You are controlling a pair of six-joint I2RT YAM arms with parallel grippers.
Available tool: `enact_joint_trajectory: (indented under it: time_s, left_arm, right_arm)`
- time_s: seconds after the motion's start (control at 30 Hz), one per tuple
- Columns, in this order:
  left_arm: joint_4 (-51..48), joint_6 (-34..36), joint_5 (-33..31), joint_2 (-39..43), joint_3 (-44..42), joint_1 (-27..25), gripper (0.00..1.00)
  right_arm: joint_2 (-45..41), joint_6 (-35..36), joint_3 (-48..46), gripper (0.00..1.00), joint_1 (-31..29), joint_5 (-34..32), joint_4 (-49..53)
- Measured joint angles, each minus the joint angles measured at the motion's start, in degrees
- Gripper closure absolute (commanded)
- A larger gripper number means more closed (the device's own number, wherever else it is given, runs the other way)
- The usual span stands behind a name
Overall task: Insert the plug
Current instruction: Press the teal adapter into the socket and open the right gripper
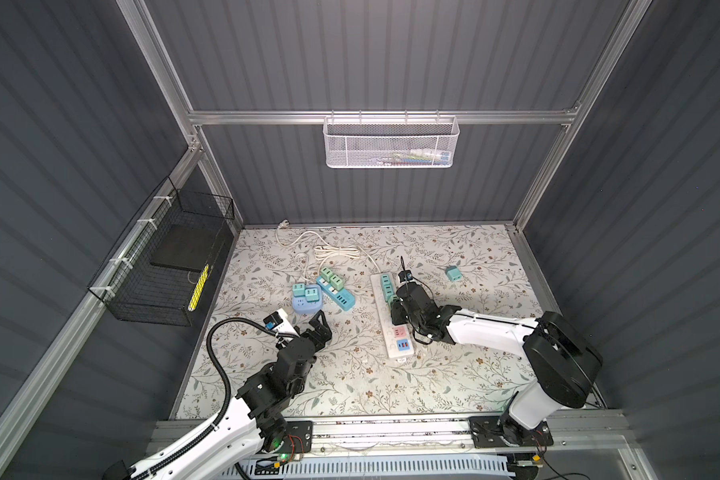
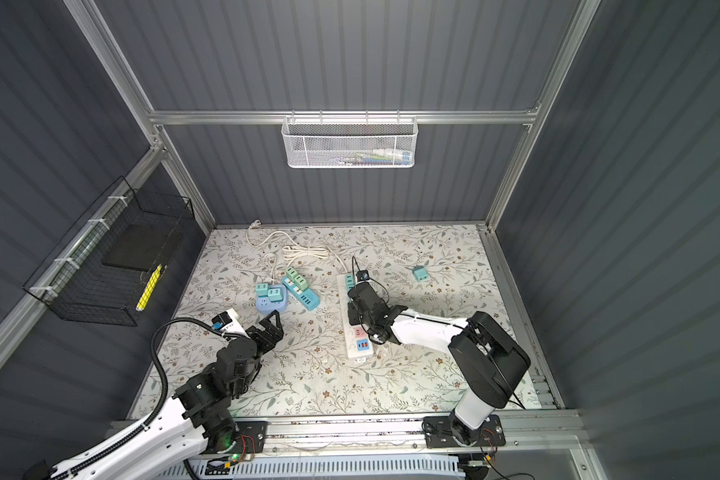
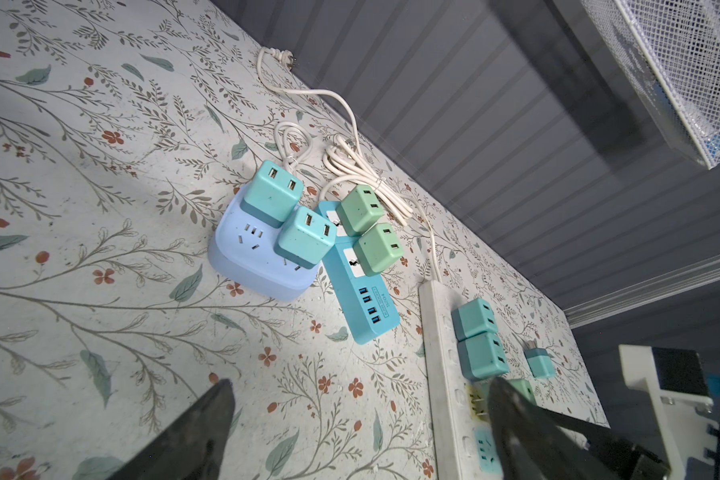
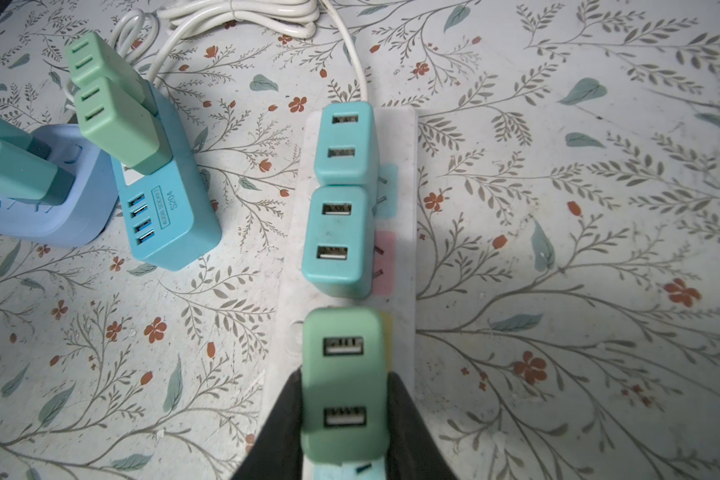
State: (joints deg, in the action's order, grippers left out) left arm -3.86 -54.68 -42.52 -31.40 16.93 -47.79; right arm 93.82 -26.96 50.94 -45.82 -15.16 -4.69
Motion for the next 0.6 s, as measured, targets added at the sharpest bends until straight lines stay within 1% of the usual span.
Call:
enact_joint_trajectory:
  time_s: [0.17,0.3,0.6]
  left_arm:
    - [-1.1,0.0,-0.3,1.9,0.0,0.0,0.05]
    - [-1.5,0.0,-0.4,1.9,0.0,0.0,0.05]
    - [-1.6,0.0,-0.6,1.9,0.0,0.0,0.05]
  right_arm:
    - [1.2,-0.5,0.3,0.8,-0.7,-1.7,-0.9]
    - [1.9,-1.2,0.6,0.79,-1.5,-3.5,-0.7]
    - [4.1,-1.5,4.2,0.79,-4.0,-8.8,3.7]
